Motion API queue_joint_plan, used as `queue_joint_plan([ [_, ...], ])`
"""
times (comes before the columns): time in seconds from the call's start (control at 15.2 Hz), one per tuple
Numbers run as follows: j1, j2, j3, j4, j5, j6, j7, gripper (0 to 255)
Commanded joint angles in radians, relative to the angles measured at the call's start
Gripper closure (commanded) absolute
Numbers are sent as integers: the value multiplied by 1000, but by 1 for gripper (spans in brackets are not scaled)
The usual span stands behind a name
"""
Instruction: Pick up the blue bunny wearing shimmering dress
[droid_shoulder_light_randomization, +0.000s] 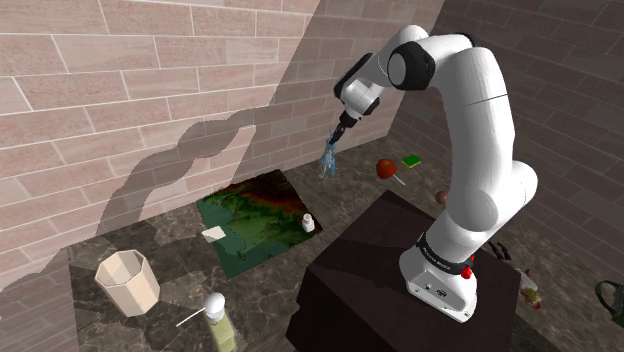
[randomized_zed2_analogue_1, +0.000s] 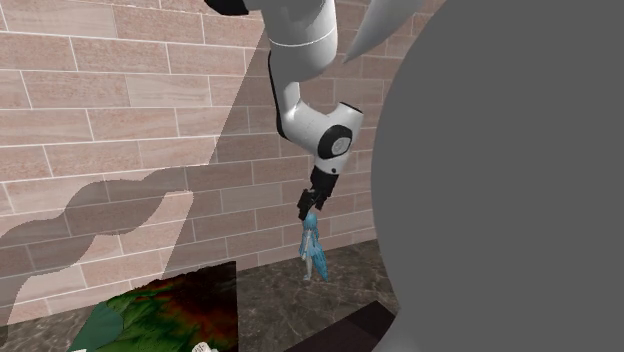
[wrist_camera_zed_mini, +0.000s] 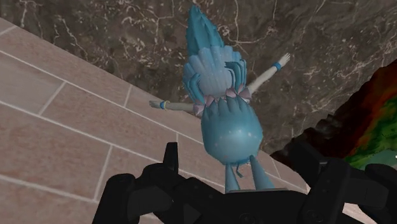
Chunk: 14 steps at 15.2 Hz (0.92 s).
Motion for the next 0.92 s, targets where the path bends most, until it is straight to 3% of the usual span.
queue_joint_plan([
  [0.0,-8,22,10,11,13,11,-12,0],
  [0.2,-13,39,18,18,23,19,-22,0],
  [0.26,-13,39,18,18,23,19,-21,255],
  [0.86,-13,39,18,18,23,19,-22,255],
])
